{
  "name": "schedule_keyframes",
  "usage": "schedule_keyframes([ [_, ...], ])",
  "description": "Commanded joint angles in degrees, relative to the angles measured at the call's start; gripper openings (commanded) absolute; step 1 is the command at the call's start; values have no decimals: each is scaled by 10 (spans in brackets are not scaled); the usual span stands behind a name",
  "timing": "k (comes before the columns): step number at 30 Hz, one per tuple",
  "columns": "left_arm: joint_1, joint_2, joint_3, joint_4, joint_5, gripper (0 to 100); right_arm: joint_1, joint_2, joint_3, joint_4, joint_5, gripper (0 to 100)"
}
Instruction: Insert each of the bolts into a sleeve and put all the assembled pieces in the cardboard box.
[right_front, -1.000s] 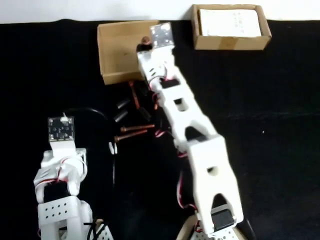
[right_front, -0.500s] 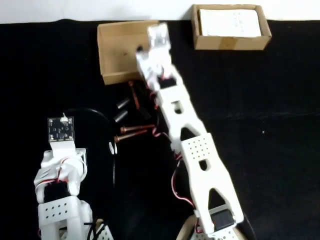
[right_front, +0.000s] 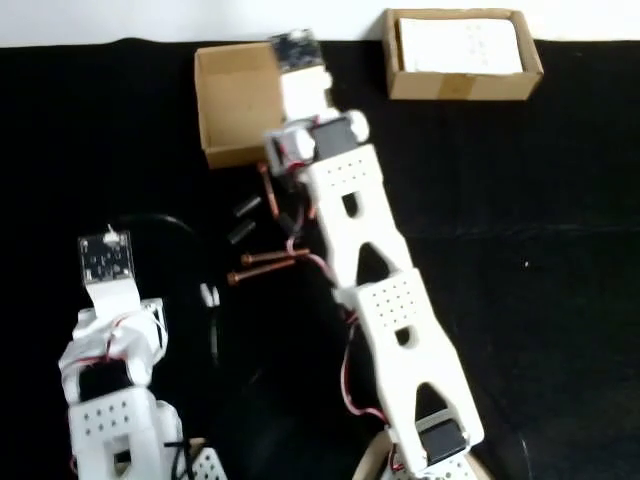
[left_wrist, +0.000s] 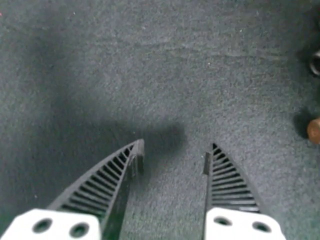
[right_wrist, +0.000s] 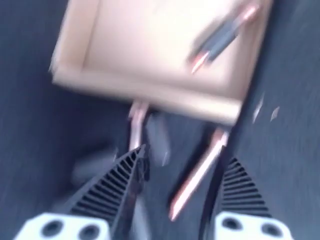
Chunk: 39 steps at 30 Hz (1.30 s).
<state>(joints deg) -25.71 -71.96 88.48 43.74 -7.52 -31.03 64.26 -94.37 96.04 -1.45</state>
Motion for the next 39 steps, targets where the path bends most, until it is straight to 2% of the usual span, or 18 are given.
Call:
schedule_keyframes([
  [1,-3,117,-78,1,1,206,-14,-60,-6,48,18,202],
  [7,-1,426,-255,7,-14,206,-43,-60,82,48,19,202],
  [11,-3,581,-384,86,-10,189,-57,-60,153,48,72,202],
  [15,-3,682,-473,142,-10,173,-59,-59,211,48,98,202],
  [22,-2,728,-518,171,-10,160,-57,-53,260,38,113,202],
  [29,-2,728,-518,171,-10,160,-53,-53,310,-27,115,196],
  [35,-2,728,-517,171,-10,160,-52,-53,355,-81,116,36],
  [39,-2,728,-517,171,-10,160,-52,-53,369,-91,142,8],
])
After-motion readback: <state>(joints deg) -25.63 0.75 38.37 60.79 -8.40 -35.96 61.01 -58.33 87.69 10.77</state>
